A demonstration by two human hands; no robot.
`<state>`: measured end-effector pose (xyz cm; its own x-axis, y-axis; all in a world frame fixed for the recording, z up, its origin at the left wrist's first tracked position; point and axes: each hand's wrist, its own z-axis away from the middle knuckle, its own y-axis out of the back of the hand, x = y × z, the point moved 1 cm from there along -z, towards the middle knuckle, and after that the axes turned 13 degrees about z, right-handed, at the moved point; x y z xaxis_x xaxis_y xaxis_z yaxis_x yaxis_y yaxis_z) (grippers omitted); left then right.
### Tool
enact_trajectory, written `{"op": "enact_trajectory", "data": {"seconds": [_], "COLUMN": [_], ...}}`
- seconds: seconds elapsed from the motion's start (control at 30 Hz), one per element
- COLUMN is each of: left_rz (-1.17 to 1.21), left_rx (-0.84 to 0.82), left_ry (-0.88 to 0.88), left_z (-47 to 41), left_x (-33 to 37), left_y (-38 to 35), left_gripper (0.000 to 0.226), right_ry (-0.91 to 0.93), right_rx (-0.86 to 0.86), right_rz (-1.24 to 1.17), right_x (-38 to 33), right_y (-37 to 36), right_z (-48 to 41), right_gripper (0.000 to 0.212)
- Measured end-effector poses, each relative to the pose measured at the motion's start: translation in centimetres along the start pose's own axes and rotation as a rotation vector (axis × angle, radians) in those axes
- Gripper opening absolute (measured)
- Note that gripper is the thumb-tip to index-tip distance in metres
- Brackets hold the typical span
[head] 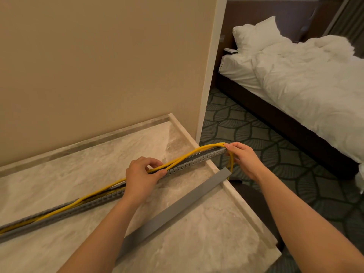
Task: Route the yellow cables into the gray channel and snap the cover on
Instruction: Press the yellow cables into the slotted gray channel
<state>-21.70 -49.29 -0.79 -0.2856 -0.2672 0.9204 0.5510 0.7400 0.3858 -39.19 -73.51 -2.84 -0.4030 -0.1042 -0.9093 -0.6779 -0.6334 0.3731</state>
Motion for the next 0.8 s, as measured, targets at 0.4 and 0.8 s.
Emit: {"op": "enact_trajectory", "data": {"seconds": [0.4,0.8], "left_rz": [0.044,0.045], "left_rx": [-0.014,-0.037], "left_ry": [0.017,0.033], "left_z": [-0.2,-0.2], "left_x": [-0.3,-0.6], "left_y": [0.2,0.2], "left_gripper": [0.021,0.018], "right_ry": [0.295,0.26], "right_rx": [0.148,0.028], "right_rz": [0.422,0.622], "right_x": [-4.8,-5.0], "right_y": [-2.3,-2.5], "right_z": [0.8,-0.3], "right_gripper": [0.012,0.026]}}
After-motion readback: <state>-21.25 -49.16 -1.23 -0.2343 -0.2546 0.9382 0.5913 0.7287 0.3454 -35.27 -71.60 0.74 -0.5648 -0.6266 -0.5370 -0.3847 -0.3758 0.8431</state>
